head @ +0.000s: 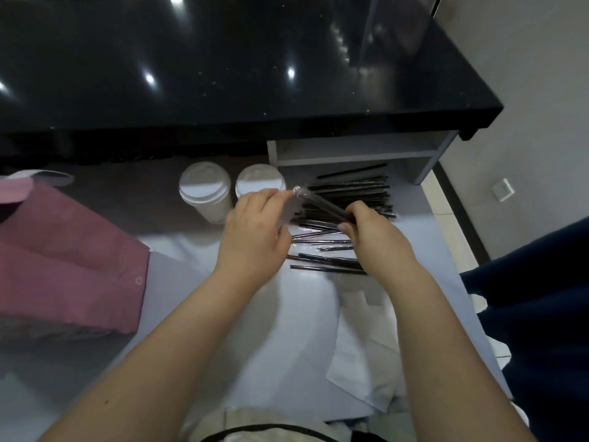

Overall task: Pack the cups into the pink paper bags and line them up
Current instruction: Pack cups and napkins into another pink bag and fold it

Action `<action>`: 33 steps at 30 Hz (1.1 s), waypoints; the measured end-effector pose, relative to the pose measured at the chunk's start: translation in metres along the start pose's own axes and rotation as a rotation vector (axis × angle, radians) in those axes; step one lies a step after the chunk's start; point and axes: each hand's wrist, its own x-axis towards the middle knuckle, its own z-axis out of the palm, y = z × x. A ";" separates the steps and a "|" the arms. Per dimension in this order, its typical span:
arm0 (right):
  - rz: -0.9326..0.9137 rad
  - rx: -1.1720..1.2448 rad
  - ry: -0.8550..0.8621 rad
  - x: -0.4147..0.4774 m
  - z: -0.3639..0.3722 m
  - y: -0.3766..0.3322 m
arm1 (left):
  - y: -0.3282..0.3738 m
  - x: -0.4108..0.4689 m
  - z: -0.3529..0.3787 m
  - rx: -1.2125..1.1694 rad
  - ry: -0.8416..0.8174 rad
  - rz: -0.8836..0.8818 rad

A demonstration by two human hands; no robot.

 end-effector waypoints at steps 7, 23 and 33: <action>-0.242 -0.162 0.081 0.004 -0.028 -0.077 | -0.026 0.009 -0.093 0.150 0.117 -0.030; -0.554 -0.252 0.209 0.001 -0.020 -0.312 | -0.187 -0.065 -0.265 0.308 0.117 -0.107; -0.603 0.432 -0.066 -0.015 0.028 -0.460 | -0.314 -0.099 -0.326 0.056 -0.072 -0.051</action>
